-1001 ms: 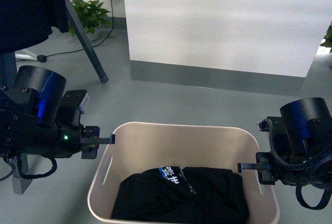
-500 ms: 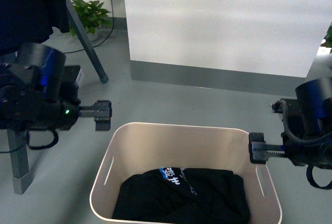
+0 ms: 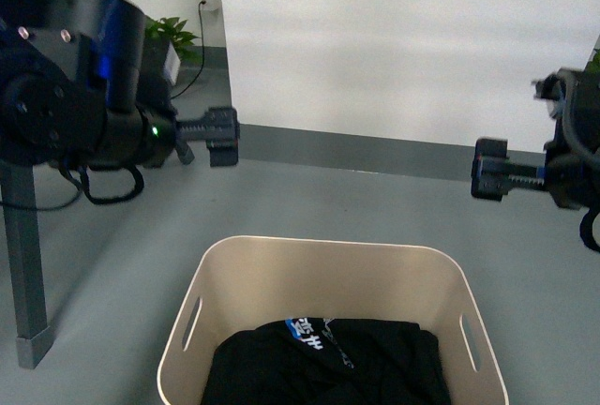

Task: Move hamper under clothes hanger

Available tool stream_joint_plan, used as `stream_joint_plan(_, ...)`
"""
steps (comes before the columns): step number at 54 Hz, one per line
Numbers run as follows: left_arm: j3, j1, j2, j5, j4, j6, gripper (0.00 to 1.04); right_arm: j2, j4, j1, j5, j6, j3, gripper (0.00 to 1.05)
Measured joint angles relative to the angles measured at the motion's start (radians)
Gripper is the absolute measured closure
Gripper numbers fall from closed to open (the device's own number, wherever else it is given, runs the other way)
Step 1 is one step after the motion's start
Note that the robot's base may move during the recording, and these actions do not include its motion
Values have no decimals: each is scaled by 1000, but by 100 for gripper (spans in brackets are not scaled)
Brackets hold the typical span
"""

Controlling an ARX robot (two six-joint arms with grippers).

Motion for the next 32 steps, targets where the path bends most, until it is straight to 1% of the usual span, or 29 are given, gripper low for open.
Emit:
stream_joint_plan(11,0,-21,-182,-8,-16,3,7,-150,-8,23,29,-35,0,8)
stream_joint_plan(26,-29,-64,-332,33,-32,53,7,-325,-7,56,104,-87,-23,8)
stream_joint_plan(31,-41,-79,-382,30,-47,70,7,-379,13,68,117,-96,-45,8)
stream_joint_plan(32,-55,-87,-400,1,-28,80,9,-397,16,72,121,-98,-53,8)
